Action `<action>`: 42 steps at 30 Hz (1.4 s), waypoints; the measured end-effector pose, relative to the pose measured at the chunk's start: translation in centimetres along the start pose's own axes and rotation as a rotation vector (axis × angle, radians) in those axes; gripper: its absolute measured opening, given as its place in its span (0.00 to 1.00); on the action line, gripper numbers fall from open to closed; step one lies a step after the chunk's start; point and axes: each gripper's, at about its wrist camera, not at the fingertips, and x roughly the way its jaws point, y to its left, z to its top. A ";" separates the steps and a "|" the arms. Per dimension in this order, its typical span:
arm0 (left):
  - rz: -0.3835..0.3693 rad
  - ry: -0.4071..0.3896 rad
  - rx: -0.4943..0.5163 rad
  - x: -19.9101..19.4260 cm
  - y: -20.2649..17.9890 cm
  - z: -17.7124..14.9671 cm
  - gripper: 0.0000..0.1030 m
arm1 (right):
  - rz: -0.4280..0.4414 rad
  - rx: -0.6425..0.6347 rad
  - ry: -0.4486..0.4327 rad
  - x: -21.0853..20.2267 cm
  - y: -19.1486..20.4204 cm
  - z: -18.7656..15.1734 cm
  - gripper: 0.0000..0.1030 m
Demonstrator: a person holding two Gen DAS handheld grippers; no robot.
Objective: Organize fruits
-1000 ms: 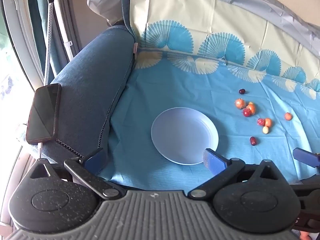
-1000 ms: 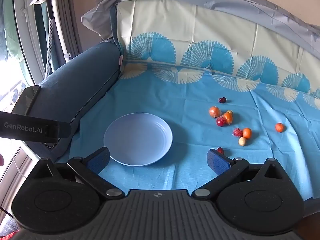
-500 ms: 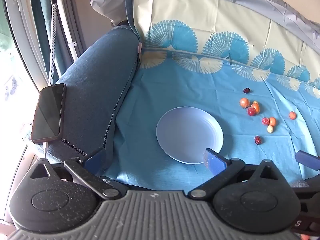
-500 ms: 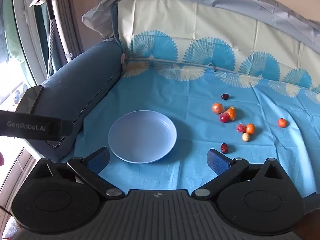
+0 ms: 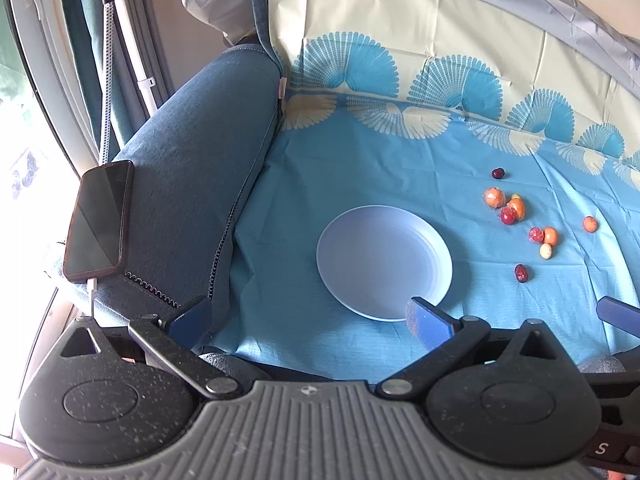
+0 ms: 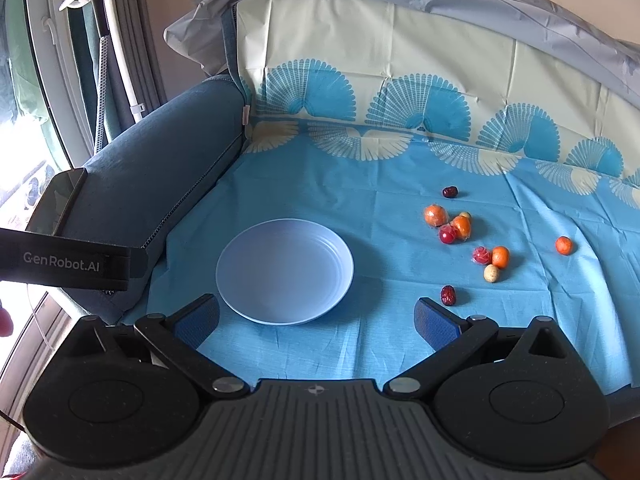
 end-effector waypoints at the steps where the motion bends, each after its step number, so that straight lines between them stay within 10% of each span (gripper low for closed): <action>1: 0.001 -0.001 0.000 0.0 0.0 0.1 1.00 | 0.001 0.001 0.002 0.1 0.0 0.0 1.00; 42: 0.001 0.020 0.015 0.7 -0.4 -0.1 1.00 | 0.009 0.010 0.020 0.6 0.0 -0.2 1.00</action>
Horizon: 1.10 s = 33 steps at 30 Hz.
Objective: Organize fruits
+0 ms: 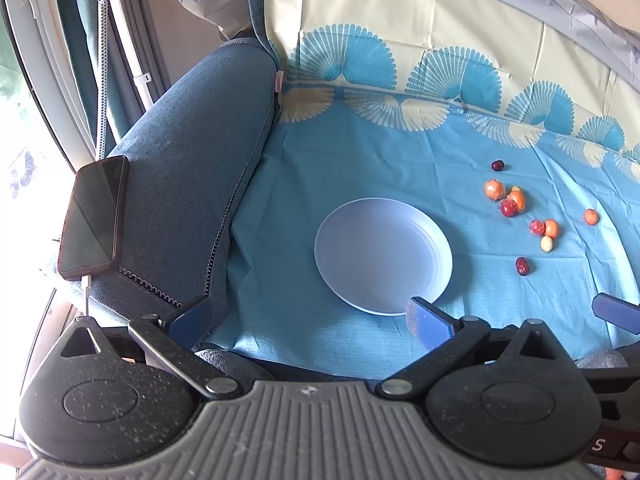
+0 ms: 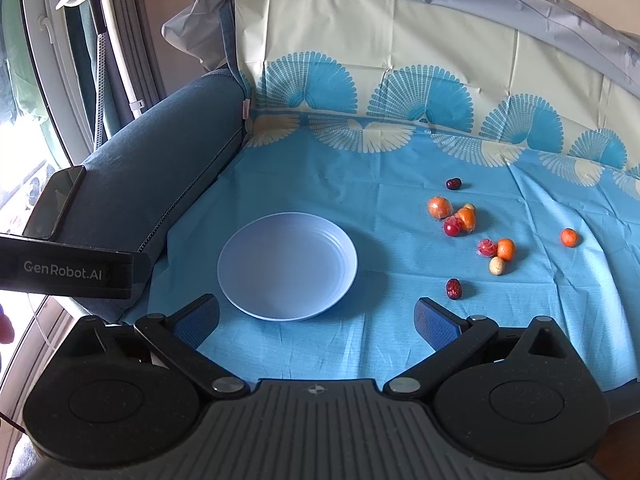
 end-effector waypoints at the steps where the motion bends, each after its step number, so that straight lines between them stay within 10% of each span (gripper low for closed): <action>1: 0.001 0.000 0.001 0.0 0.0 0.0 1.00 | 0.002 0.001 0.001 0.0 -0.1 0.0 1.00; 21: 0.041 0.068 0.049 2.6 -2.9 0.9 1.00 | 0.032 0.094 0.014 2.5 -3.2 -0.5 1.00; 33: -0.086 0.126 0.188 10.1 -14.3 2.4 1.00 | -0.298 0.252 0.009 7.6 -17.9 -3.1 1.00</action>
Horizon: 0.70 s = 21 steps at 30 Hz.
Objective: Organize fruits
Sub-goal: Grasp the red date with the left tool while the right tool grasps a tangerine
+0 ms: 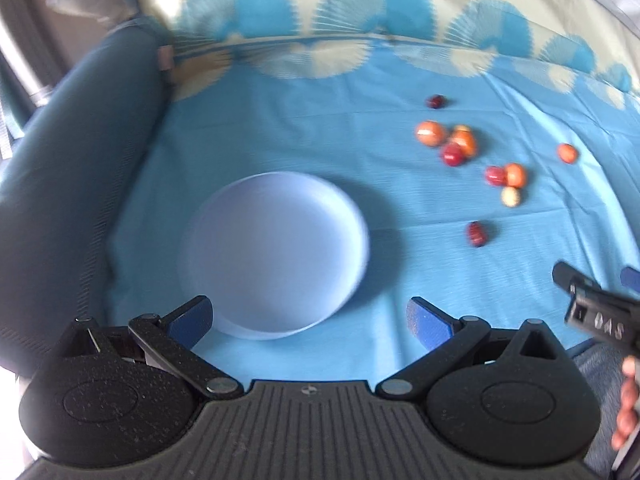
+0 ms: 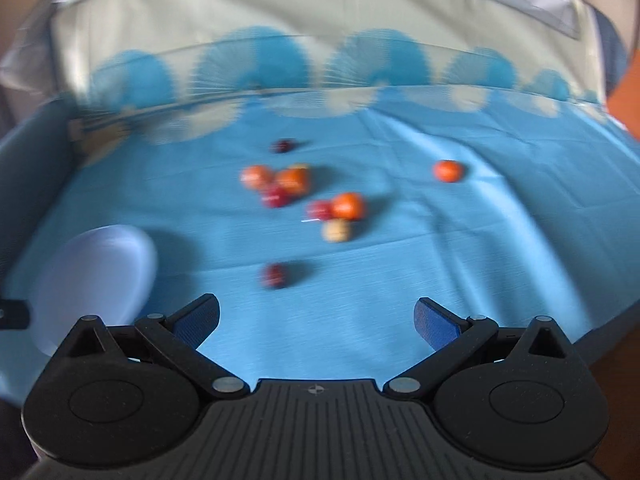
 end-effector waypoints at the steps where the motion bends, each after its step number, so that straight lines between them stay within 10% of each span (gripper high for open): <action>1: -0.009 0.013 0.015 1.2 -1.2 0.4 1.00 | -0.017 -0.001 -0.004 1.2 -1.2 0.2 1.00; 9: -0.109 0.133 0.127 11.6 -10.2 3.2 1.00 | -0.059 0.040 0.030 12.8 -7.0 3.7 0.99; 17: -0.173 0.120 0.172 15.3 -13.9 5.2 0.99 | 0.150 0.030 0.129 20.6 -7.3 7.1 0.88; 21: -0.243 0.138 0.140 16.1 -14.2 5.8 0.75 | 0.230 -0.062 0.083 21.9 -6.1 8.0 0.76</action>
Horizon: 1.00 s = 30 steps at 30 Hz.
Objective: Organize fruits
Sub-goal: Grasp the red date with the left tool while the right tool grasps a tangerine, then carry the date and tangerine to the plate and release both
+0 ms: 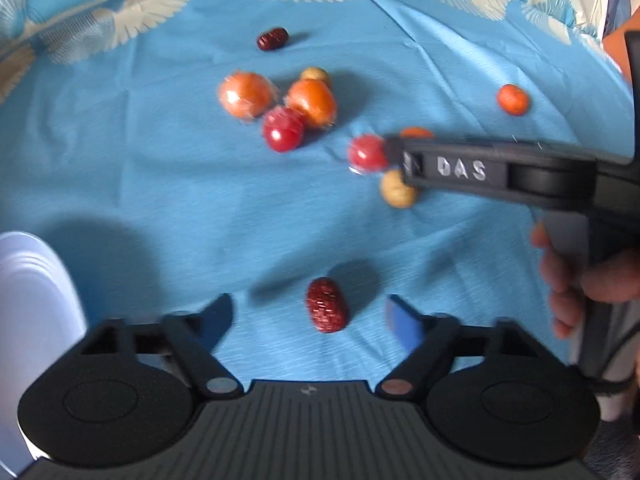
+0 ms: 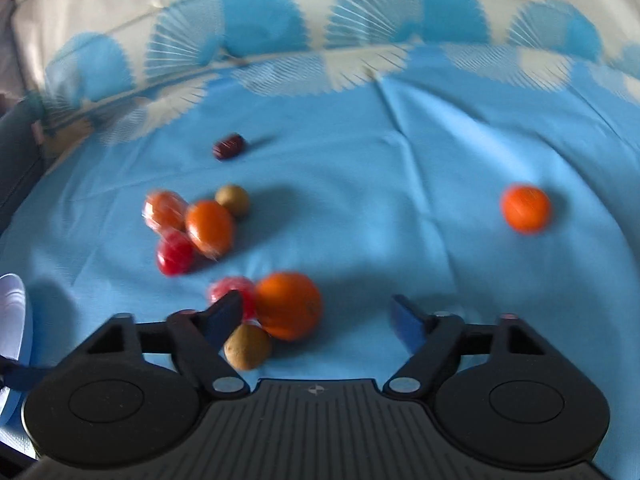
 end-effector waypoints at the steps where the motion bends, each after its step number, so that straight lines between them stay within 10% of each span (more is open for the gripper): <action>1: -0.011 0.008 -0.005 0.3 -0.1 0.0 0.74 | 0.002 -0.014 -0.008 0.1 0.1 0.3 0.76; 8: -0.007 -0.036 0.031 0.2 -0.3 -0.8 0.59 | -0.037 -0.096 -0.017 -0.5 -0.3 0.2 0.75; 13: -0.027 -0.050 0.023 -0.2 0.0 -0.6 0.23 | -0.004 -0.125 0.019 -0.3 1.2 -0.1 0.68; 17: -0.053 -0.054 -0.009 -0.3 0.4 -0.6 0.23 | -0.024 -0.033 0.058 -0.6 -0.6 -0.5 0.31; 30: -0.050 -0.079 -0.023 -6.3 1.9 -1.9 0.23 | -0.122 -0.128 -0.088 -1.8 0.9 -1.1 0.35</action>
